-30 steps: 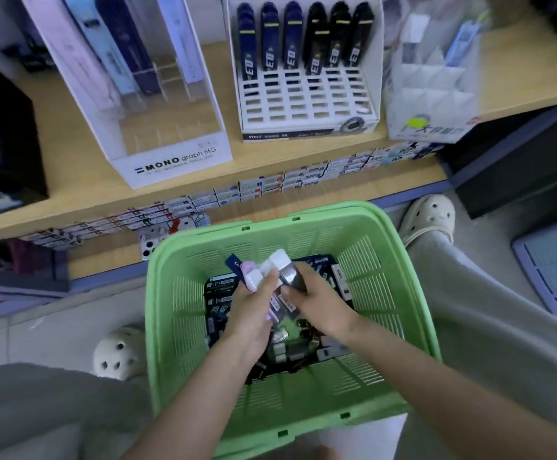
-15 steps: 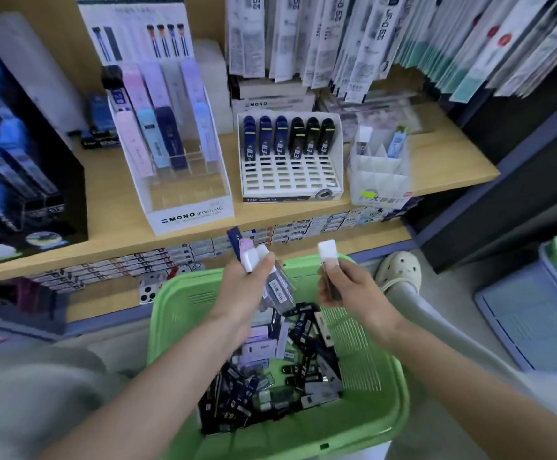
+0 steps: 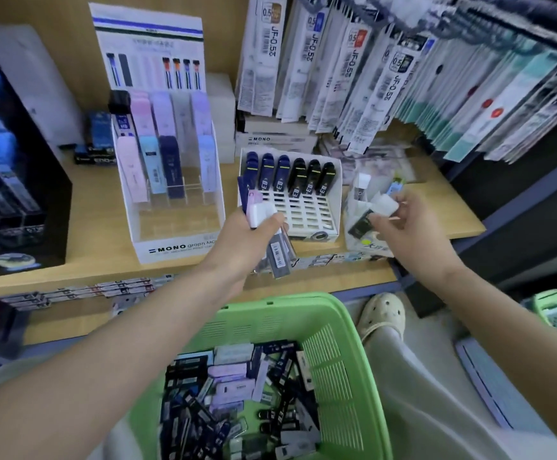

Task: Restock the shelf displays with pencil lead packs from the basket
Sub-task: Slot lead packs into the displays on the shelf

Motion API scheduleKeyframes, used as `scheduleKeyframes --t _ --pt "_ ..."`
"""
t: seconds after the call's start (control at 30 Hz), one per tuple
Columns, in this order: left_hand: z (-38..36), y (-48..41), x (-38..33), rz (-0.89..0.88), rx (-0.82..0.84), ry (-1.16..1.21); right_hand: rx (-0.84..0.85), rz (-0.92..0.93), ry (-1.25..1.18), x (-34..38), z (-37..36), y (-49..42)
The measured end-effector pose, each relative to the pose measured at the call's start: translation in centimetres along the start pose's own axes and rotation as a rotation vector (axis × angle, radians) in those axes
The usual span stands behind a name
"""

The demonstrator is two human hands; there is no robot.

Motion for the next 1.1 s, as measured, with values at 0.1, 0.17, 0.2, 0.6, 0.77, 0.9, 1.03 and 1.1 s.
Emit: scheduleKeyframes --t 0.1,0.17,0.2,0.6,0.77,0.9,1.03,1.1 --pt "0.1 -0.6 -0.4 -0.011 0.003 0.014 -0.08 0.079 0.067 1.0 1.0 -2.7" --pt "0.1 -0.9 -0.3 -0.009 0.001 0.013 -0.087 0.152 0.169 1.6 1.1 -4.2" --pt "0.1 -1.1 -0.3 -0.006 0.001 0.016 -0.083 0.166 0.203 1.3 1.0 -4.9" --pt "-1.2 -2.2 -0.5 0.005 0.033 -0.008 -0.105 0.152 0.384 -2.4 1.1 -8.8" --pt "-2.0 -2.5 -0.7 0.017 0.048 0.03 -0.041 0.123 0.352 -4.3 0.2 -9.1" --pt "-2.1 -2.9 -0.6 0.015 0.034 0.013 -0.107 0.064 0.28 -5.0 0.5 -9.7" --pt "-2.0 -3.1 -0.6 0.021 0.038 0.016 -0.044 0.049 0.25 -5.4 -0.1 -10.1" --pt "-2.0 -3.2 -0.6 0.019 0.036 0.016 0.002 0.075 0.27 -5.4 -0.8 -10.0"
Point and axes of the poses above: each hand's wrist, its own y-axis away from the middle knuckle, its own z-axis out of the back of the hand, x = y × z, the point moved 7 cm from there along -y, towards the middle knuckle, and after that the axes turned 15 degrees about z, right-handed, at the moved point
